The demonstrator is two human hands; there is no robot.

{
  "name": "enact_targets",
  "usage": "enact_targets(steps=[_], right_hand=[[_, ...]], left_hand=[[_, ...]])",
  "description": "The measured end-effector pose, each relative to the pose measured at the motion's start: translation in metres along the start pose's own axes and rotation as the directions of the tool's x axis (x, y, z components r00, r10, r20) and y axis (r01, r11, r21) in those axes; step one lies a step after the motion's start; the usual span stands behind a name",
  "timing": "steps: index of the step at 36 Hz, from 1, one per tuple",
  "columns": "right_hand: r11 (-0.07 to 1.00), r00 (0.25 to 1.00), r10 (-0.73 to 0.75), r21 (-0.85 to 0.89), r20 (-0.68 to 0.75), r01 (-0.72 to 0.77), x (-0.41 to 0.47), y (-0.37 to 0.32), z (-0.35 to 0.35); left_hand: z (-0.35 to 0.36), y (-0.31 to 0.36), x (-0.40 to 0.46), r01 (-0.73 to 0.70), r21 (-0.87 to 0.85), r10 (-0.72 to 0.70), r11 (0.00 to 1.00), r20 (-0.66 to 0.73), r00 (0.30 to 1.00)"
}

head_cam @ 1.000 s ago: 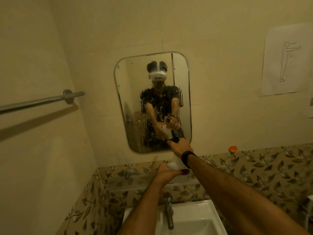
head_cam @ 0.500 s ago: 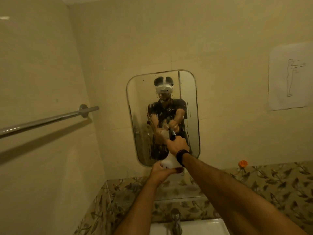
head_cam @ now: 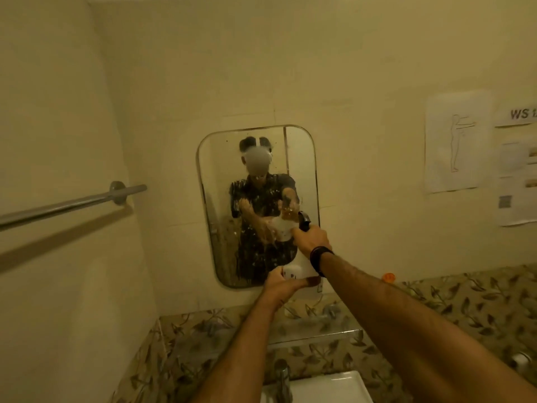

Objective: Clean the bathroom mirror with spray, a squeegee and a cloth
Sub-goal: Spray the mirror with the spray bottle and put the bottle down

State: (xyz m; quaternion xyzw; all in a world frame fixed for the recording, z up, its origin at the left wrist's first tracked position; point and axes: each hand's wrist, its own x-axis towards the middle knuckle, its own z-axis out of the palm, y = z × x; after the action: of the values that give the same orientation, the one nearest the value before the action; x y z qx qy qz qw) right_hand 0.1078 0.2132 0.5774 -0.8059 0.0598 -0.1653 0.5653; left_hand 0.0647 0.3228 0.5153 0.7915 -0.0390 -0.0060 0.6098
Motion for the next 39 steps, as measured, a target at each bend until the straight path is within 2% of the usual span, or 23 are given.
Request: enact_targets(steps=[6, 12, 20, 24, 25, 29, 33, 39], right_hand=[[0.994, 0.990, 0.003, -0.109, 0.140, 0.012, -0.013, 0.023, 0.008], [0.991, 0.977, 0.040, -0.136, 0.209, -0.012, -0.029, 0.051, 0.033], [0.992, 0.990, 0.082, -0.105, 0.115, -0.070, -0.056, 0.106, 0.033], [0.974, 0.996, 0.062, -0.221, 0.062, -0.047, -0.066, 0.128, 0.013], [0.964, 0.995, 0.099, -0.249, 0.026, -0.090, -0.073, 0.148, 0.002], [0.947, 0.990, 0.121, -0.289, -0.075, -0.138, -0.088, 0.179, -0.039], [0.926, 0.970, 0.183, -0.304, -0.160, -0.225, -0.098, 0.228, -0.089], [0.856, 0.915, 0.326, -0.336, -0.240, -0.393, -0.115, 0.311, -0.149]], left_hand=[[0.002, -0.025, -0.011, 0.059, 0.082, -0.068, 0.995, 0.116, 0.991], [-0.008, -0.054, -0.028, 0.110, 0.121, -0.125, 0.987, 0.127, 0.984], [0.009, -0.113, -0.040, 0.158, 0.027, -0.160, 0.987, 0.152, 0.975], [0.025, -0.123, -0.046, 0.182, 0.000, -0.178, 0.983, 0.213, 0.961], [0.040, -0.135, -0.050, 0.197, -0.008, -0.188, 0.980, 0.271, 0.944], [0.077, -0.148, -0.063, 0.165, -0.003, -0.152, 0.986, 0.360, 0.920], [0.124, -0.167, -0.076, 0.170, 0.073, -0.185, 0.983, 0.462, 0.867], [0.193, -0.211, -0.094, 0.195, 0.268, -0.318, 0.944, 0.571, 0.756]])
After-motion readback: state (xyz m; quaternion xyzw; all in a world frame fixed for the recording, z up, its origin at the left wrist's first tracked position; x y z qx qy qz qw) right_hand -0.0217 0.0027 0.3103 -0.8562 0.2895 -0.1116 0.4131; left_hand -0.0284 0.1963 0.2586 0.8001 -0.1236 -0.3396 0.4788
